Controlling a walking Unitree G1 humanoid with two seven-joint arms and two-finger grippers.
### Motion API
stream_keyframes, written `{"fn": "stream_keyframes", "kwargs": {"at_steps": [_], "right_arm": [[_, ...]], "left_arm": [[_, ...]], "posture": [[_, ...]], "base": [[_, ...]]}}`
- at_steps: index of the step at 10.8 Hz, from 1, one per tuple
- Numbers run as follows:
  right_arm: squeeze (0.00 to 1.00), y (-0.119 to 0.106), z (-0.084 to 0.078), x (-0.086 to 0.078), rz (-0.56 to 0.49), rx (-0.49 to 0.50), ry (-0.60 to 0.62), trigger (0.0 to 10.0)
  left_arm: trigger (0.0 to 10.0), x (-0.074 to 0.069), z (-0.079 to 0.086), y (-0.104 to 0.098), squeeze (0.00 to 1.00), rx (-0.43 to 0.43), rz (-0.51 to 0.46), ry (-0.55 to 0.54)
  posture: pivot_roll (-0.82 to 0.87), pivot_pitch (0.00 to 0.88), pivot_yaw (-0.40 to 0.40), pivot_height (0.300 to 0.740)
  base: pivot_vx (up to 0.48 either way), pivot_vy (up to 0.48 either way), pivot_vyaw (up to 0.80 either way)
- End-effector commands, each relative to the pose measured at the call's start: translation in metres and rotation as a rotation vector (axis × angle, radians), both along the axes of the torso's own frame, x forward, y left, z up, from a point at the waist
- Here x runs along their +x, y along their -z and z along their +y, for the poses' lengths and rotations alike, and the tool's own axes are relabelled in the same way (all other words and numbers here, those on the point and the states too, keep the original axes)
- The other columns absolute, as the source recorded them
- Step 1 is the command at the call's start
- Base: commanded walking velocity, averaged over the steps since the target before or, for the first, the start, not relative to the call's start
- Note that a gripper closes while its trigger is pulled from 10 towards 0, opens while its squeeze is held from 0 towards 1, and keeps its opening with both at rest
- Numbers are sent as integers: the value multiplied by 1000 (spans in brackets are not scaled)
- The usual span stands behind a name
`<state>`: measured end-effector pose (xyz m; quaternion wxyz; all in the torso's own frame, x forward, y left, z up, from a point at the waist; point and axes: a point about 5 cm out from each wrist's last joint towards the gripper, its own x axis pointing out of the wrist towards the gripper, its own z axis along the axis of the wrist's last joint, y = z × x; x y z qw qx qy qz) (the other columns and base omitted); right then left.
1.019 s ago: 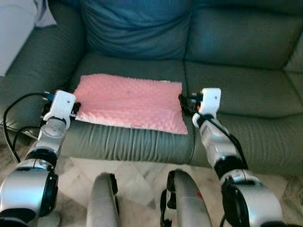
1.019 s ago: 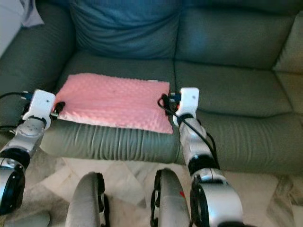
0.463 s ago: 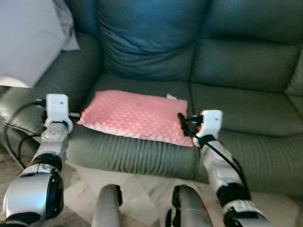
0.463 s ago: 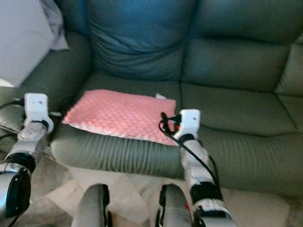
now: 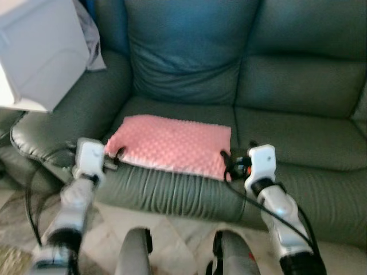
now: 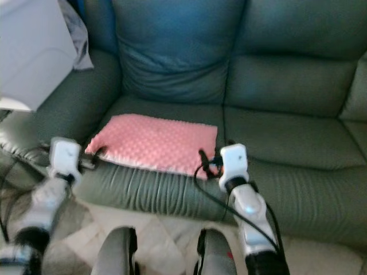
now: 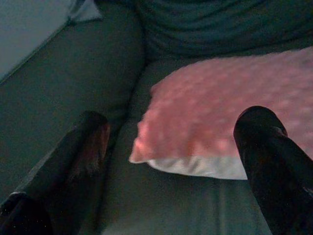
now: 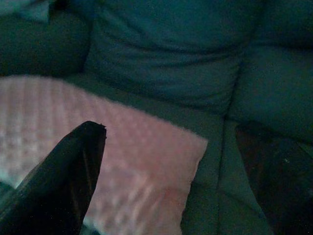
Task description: Move the pillow to the sofa
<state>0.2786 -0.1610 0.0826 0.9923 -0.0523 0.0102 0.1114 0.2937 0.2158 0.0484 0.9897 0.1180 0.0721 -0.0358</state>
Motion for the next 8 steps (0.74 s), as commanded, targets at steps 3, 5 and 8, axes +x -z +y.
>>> {"fn": "stream_keyframes", "kwargs": {"at_steps": [3, 5, 8], "right_arm": [[1000, -2, 1, -6, -3, 174, 137, 10000], [0, -3, 1, -5, 12, 190, 179, 10000], [0, -4, -2, 0, 12, 190, 189, 10000]], "left_arm": [[10000, -23, -6, 4, 1000, 4, -80, -159], [10000, -22, -3, -6, 0, 26, -95, -153], [10000, -20, -4, -8, 0, 29, -65, -135]], "posture": [[19, 0, -12, 652], [13, 0, -18, 684], [-11, 0, 20, 729]], "base": [[0, 0, 0], [0, 0, 0], [0, 0, 0]]}}
